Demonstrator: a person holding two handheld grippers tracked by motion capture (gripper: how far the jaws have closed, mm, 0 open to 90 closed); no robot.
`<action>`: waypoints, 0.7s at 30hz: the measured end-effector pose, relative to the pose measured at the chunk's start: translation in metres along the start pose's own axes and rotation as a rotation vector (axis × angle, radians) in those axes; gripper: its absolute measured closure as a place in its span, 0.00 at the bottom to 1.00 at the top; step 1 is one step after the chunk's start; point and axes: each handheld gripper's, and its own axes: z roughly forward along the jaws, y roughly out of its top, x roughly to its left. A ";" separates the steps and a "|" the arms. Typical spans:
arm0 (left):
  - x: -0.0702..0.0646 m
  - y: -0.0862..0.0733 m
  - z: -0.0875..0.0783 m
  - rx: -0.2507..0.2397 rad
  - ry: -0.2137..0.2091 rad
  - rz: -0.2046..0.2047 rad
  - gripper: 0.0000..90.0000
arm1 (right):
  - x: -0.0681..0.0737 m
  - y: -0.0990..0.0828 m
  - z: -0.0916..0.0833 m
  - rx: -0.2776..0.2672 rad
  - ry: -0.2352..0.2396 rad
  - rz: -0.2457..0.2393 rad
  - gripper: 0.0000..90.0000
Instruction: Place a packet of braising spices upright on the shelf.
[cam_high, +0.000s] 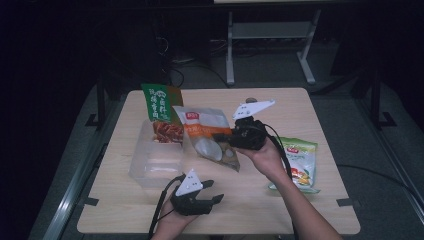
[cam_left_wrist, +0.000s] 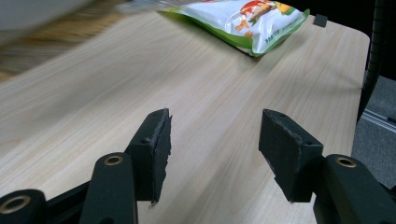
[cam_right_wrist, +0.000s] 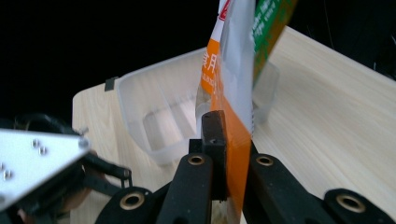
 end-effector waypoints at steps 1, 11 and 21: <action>0.000 0.000 0.000 0.002 0.001 0.003 0.48 | 0.001 0.002 0.002 -0.003 0.006 0.004 1.00; 0.001 -0.001 -0.001 -0.011 -0.007 0.000 0.48 | 0.005 0.025 0.032 -0.008 0.053 -0.013 1.00; 0.002 -0.002 -0.002 -0.017 -0.007 -0.006 0.47 | 0.006 0.041 0.059 0.001 0.080 -0.026 1.00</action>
